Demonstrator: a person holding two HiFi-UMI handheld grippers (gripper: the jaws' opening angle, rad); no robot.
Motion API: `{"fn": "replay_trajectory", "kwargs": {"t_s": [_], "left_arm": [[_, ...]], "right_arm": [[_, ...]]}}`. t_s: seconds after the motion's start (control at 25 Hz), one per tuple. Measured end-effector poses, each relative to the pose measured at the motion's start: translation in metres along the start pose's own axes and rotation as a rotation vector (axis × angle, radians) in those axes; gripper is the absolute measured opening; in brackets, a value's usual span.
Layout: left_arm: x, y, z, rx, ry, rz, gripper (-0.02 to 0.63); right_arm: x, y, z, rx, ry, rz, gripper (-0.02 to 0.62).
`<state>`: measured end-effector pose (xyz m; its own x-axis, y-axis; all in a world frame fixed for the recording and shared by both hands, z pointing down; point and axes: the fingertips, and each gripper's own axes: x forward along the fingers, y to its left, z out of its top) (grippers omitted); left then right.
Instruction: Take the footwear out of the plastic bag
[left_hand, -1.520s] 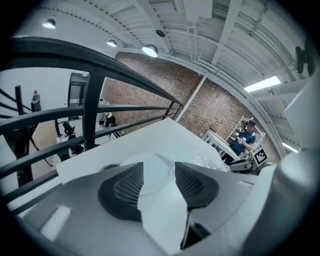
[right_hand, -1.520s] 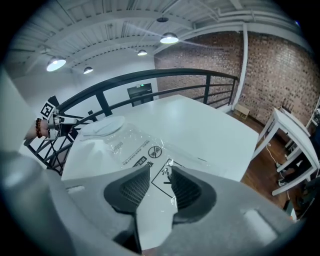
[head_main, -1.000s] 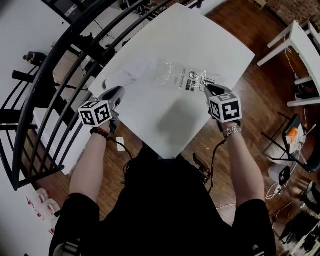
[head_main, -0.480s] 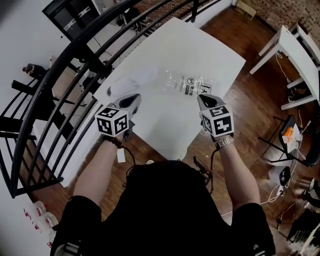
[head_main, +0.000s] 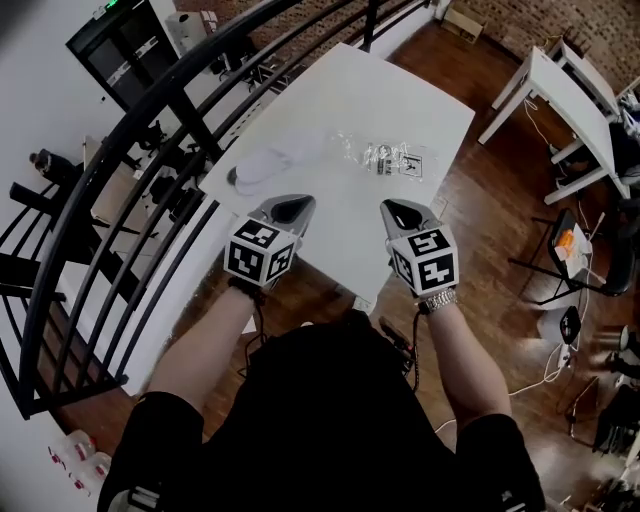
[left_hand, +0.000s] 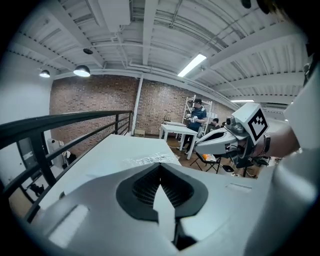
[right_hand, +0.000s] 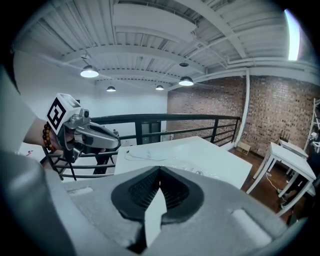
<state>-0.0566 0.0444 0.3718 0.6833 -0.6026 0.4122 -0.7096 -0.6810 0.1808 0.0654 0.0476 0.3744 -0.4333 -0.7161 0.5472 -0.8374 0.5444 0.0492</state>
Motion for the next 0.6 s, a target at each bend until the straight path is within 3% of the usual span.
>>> {"fn": "replay_trajectory", "kwargs": {"t_s": [0.28,0.6], "left_arm": [[-0.02,-0.044,0.002,0.046,-0.018,-0.055,0.017],[-0.026,-0.073,0.003,0.058,-0.034,-0.01,0.017]], "right_arm": [[-0.032,0.042,0.003,0.004,-0.059,-0.007,-0.008],[-0.055,0.06,0.009,-0.014,-0.123,0.04,-0.008]]}}
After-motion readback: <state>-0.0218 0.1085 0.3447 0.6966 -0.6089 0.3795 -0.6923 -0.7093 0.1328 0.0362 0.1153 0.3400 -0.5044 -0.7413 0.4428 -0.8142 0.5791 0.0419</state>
